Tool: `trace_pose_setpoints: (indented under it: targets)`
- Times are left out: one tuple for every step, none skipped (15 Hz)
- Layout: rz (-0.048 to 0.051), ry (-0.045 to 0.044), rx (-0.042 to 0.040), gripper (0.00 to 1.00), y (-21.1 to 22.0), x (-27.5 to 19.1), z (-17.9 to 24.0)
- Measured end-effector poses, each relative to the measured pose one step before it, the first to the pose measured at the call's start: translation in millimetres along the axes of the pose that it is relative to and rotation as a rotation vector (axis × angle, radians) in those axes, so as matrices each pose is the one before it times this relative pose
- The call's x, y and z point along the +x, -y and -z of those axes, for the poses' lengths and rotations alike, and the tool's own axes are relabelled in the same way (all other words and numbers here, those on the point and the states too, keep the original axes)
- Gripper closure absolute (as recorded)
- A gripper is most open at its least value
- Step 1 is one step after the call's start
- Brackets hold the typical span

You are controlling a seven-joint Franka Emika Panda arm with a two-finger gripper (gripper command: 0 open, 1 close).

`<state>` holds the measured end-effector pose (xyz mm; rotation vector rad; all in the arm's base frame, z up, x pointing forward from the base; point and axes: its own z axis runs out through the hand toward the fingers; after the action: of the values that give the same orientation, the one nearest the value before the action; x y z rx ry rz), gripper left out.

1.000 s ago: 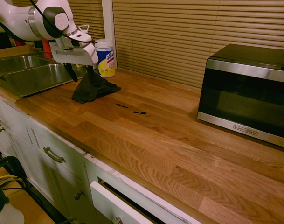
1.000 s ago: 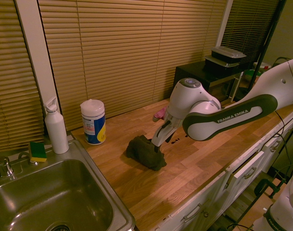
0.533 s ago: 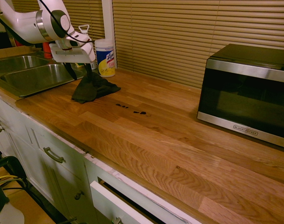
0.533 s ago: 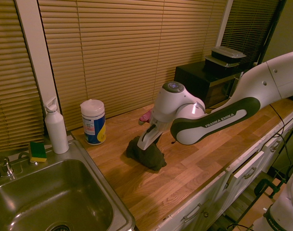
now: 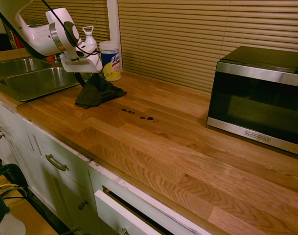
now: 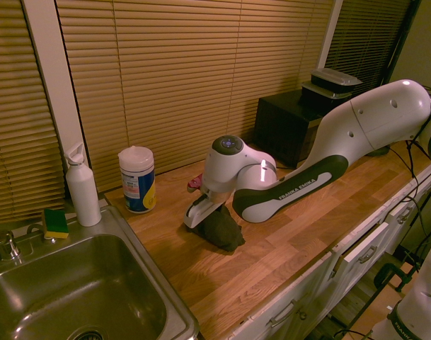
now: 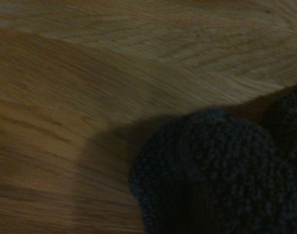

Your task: Clear the spill

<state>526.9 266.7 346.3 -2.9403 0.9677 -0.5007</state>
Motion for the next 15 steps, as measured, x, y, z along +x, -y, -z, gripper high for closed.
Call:
trace_pose_setpoints:
  targets:
    - [-0.00553, -0.00204, -0.00255, 1.00, -0.95, 2.59, -0.30]
    - [-0.00606, -0.00133, -0.00289, 1.00, -1.46, 2.55, -1.15]
    - [-0.00493, -0.00018, -0.00280, 1.00, -1.11, 1.65, -1.42]
    - [-0.00412, 0.00055, -0.00206, 1.00, -0.81, 1.24, -1.14]
    - [-0.00282, 0.00032, -0.00083, 1.00, -0.23, 1.17, -0.68]
    - [-0.00260, 0.00039, -0.00071, 1.00, -0.18, 1.07, -0.60]
    - [-0.00391, 0.00168, -0.00093, 1.00, -0.45, 0.73, -0.59]
    - [-0.00739, 0.00290, -0.00063, 1.00, -0.57, 1.21, -0.49]
    - [-0.01277, 0.00564, 0.00053, 1.00, -0.60, 2.10, -0.10]
    - [-0.01552, 0.00665, 0.00025, 1.00, -1.13, 3.36, -0.33]
    - [-0.01398, 0.00677, -0.00090, 1.00, -1.67, 3.73, -0.80]
    - [-0.01346, 0.00637, -0.00159, 1.00, -2.16, 4.60, -1.01]
    - [-0.01070, 0.00524, -0.00280, 1.00, -2.61, 6.11, -0.76]
    - [-0.01103, 0.00429, -0.00427, 1.00, -2.76, 7.15, -0.37]
    - [-0.01104, 0.00462, -0.00430, 1.00, -2.72, 7.81, -0.18]
